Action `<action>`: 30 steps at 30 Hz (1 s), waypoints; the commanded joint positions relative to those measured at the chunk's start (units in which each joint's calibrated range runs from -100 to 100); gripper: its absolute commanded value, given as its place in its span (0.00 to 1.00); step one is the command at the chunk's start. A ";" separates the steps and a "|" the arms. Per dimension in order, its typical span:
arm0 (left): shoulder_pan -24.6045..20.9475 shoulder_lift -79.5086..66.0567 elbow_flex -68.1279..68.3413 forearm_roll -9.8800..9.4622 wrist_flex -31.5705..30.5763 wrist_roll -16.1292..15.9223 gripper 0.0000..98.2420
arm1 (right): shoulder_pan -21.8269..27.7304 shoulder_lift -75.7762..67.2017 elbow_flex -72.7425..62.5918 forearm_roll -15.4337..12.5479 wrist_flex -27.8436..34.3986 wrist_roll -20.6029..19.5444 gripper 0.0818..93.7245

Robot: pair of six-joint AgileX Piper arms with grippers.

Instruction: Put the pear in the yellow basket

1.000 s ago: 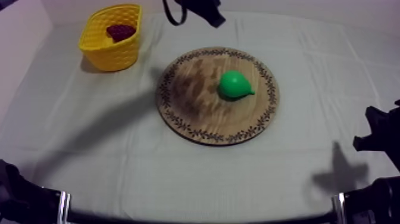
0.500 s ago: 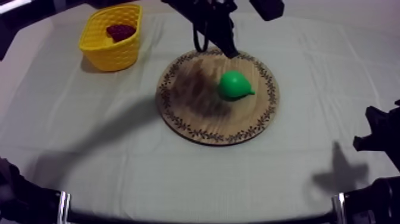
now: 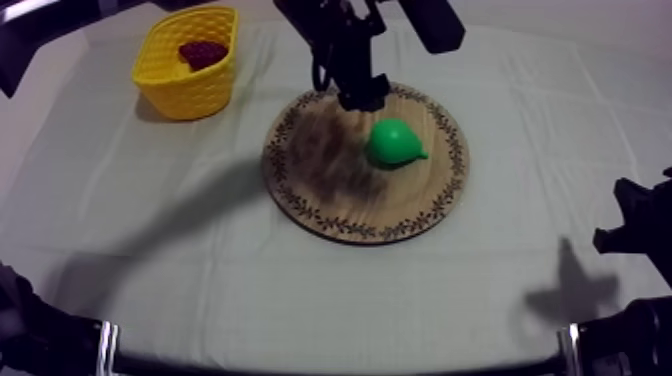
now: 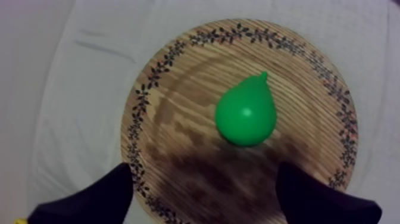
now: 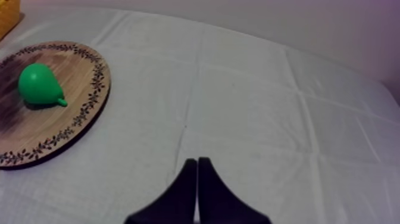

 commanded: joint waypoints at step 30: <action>1.63 18.91 -11.22 -1.05 -1.43 -2.82 0.90 | -0.01 0.01 0.05 0.01 -0.01 0.00 0.00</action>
